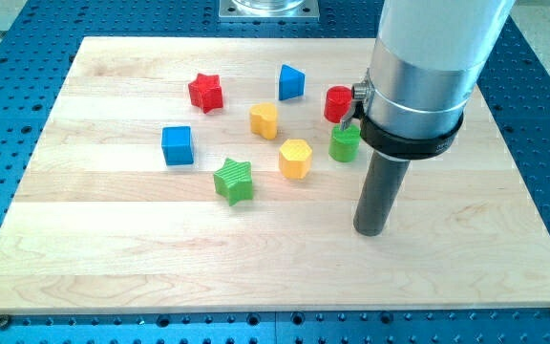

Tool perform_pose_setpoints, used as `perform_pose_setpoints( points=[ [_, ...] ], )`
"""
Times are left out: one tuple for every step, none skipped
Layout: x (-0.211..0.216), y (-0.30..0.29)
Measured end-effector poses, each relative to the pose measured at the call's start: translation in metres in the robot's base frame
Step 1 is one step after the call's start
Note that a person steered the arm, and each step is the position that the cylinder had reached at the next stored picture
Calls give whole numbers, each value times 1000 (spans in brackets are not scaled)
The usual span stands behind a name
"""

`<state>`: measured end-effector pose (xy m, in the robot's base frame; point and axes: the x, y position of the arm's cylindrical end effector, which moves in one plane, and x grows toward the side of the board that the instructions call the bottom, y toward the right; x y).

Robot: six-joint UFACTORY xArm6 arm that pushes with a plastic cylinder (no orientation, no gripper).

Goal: Slightly move your hand upwards

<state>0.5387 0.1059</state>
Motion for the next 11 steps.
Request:
perform_pose_setpoints(
  points=[
    [0,0],
    [1,0],
    [1,0],
    [1,0],
    [1,-1],
    [1,-1],
    [0,-1],
    [-3,-1],
    [-6,-1],
    [-11,-1],
    [-17,-1]
  ],
)
